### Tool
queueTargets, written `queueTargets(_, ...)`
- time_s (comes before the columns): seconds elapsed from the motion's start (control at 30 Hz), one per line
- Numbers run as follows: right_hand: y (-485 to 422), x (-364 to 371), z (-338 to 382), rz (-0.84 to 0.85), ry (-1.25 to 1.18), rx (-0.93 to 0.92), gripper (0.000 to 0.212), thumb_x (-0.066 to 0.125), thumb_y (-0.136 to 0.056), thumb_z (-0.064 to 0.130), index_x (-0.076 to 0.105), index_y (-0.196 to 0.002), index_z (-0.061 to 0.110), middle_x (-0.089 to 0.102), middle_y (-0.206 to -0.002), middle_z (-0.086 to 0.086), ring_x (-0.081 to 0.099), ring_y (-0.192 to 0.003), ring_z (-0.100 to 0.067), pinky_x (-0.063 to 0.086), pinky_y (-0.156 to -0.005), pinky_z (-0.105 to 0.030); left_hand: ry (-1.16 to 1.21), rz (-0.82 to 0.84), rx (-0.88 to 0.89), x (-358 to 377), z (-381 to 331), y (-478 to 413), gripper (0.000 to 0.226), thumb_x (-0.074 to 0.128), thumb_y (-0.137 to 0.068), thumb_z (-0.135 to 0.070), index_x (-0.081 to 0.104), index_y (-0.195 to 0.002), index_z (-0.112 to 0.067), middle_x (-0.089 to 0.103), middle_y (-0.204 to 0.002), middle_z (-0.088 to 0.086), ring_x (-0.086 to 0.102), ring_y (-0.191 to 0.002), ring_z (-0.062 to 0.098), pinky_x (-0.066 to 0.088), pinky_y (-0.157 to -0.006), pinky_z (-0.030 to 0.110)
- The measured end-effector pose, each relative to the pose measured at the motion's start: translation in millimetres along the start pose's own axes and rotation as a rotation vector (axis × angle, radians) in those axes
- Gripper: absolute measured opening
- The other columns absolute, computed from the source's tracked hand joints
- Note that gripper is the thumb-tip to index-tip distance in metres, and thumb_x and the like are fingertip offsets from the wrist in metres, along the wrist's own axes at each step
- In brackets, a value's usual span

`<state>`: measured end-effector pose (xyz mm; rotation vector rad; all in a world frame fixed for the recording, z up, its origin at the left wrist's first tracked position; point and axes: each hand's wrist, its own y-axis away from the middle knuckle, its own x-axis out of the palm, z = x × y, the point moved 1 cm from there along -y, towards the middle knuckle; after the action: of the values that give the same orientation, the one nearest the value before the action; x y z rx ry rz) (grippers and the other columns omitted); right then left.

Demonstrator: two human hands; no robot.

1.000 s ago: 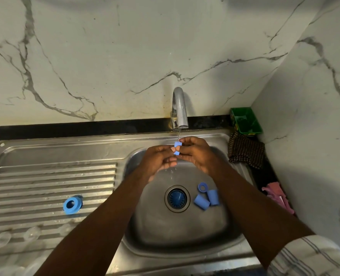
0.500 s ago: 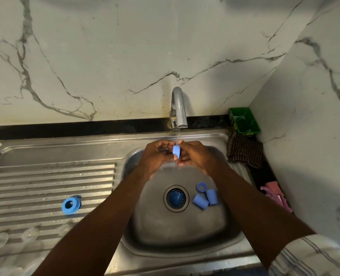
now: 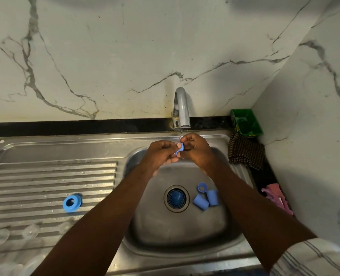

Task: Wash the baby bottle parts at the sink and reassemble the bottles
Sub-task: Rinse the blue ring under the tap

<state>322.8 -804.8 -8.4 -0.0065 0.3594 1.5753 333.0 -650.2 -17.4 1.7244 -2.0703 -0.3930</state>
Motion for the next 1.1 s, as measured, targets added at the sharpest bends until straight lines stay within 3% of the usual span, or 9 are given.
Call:
queueTargets(0.1, -1, -1, -2, 0.037, -0.013, -0.023, 0.04, 0.073, -0.08, -0.007, 0.061, -0.117, 0.003, 0.07, -0.113, -0.015, 0.07, -0.102, -0.029, 0.058, -0.088, -0.041, -0.023, -0.013, 0.051, -1, -1, 0, 0.026, 0.081, -0.081, -0.006, 0.071, -0.104, -0.009, 0.076, -0.101, 0.011, 0.076, -0.091, 0.024, 0.061, -0.085, 0.041)
queueTargets(0.2, 1, -1, -1, 0.032, -0.261, 0.145, 0.026, 0.053, -0.099, 0.007, 0.061, -0.123, 0.003, 0.07, -0.115, -0.018, 0.07, -0.102, -0.031, 0.059, -0.088, -0.043, -0.127, -0.001, 0.178, -3, -1, -1, 0.04, 0.082, -0.075, 0.004, 0.071, -0.11, -0.012, 0.076, -0.104, 0.006, 0.074, -0.097, 0.022, 0.061, -0.083, 0.038)
queueTargets(0.33, 3, 0, -3, 0.095, -0.144, 0.264, 0.034, 0.049, -0.104, 0.03, 0.062, -0.122, 0.004, 0.072, -0.106, -0.021, 0.073, -0.094, -0.031, 0.06, -0.083, -0.038, -0.191, 0.014, 0.273, -5, 0, 0, 0.044, 0.079, -0.073, 0.011, 0.071, -0.107, -0.014, 0.075, -0.107, 0.004, 0.072, -0.1, 0.02, 0.06, -0.085, 0.035)
queueTargets(0.5, 0, -1, -4, 0.052, -0.218, 0.166, 0.028, 0.07, -0.09, 0.004, 0.062, -0.116, 0.001, 0.07, -0.111, -0.019, 0.072, -0.1, -0.029, 0.059, -0.088, -0.04, -0.173, 0.034, 0.157, -5, 2, -3, 0.038, 0.066, -0.087, 0.007, 0.072, -0.116, -0.016, 0.075, -0.109, 0.008, 0.072, -0.102, 0.025, 0.058, -0.092, 0.039)
queueTargets(0.67, 0, 0, -1, 0.061, -0.105, 0.068, 0.046, 0.072, -0.072, -0.019, 0.061, -0.111, 0.001, 0.071, -0.108, -0.017, 0.07, -0.097, -0.025, 0.06, -0.079, -0.03, -0.074, -0.025, 0.08, -6, 4, -3, 0.033, 0.063, -0.094, -0.002, 0.066, -0.127, -0.004, 0.071, -0.119, 0.014, 0.071, -0.105, 0.026, 0.06, -0.089, 0.035)
queueTargets(0.77, -2, 1, -1, 0.012, -0.116, 0.002, 0.045, 0.07, -0.072, -0.02, 0.061, -0.105, 0.008, 0.069, -0.106, -0.014, 0.069, -0.096, -0.026, 0.058, -0.078, -0.03, -0.036, -0.084, 0.073, -7, 3, 1, 0.028, 0.073, -0.088, -0.004, 0.069, -0.116, -0.003, 0.074, -0.108, 0.017, 0.075, -0.092, 0.026, 0.062, -0.083, 0.036)
queueTargets(0.87, -3, 3, -2, 0.064, -0.091, 0.01, 0.046, 0.071, -0.077, -0.014, 0.062, -0.118, 0.005, 0.069, -0.115, -0.016, 0.068, -0.104, -0.028, 0.058, -0.089, -0.036, -0.137, -0.184, 0.086, -9, 5, -4, 0.017, 0.081, -0.08, -0.004, 0.073, -0.095, -0.006, 0.076, -0.097, 0.017, 0.076, -0.085, 0.028, 0.062, -0.082, 0.041)
queueTargets(0.97, 2, 4, -3, 0.141, -0.015, 0.051, 0.046, 0.072, -0.081, -0.01, 0.061, -0.124, 0.005, 0.07, -0.113, -0.014, 0.069, -0.1, -0.023, 0.06, -0.082, -0.029, -0.295, -0.249, 0.13, -9, 6, -9, 0.011, 0.084, -0.079, -0.01, 0.073, -0.081, -0.014, 0.076, -0.088, 0.014, 0.076, -0.08, 0.028, 0.061, -0.083, 0.047)
queueTargets(1.1, 2, 3, -8, 0.034, -0.06, 0.087, 0.041, 0.071, -0.082, -0.01, 0.059, -0.119, 0.001, 0.067, -0.112, -0.02, 0.067, -0.102, -0.031, 0.061, -0.082, -0.04, -0.245, -0.168, 0.153, -4, 5, -7, 0.009, 0.071, -0.09, -0.004, 0.074, -0.09, -0.012, 0.076, -0.095, 0.014, 0.075, -0.086, 0.028, 0.061, -0.084, 0.047)
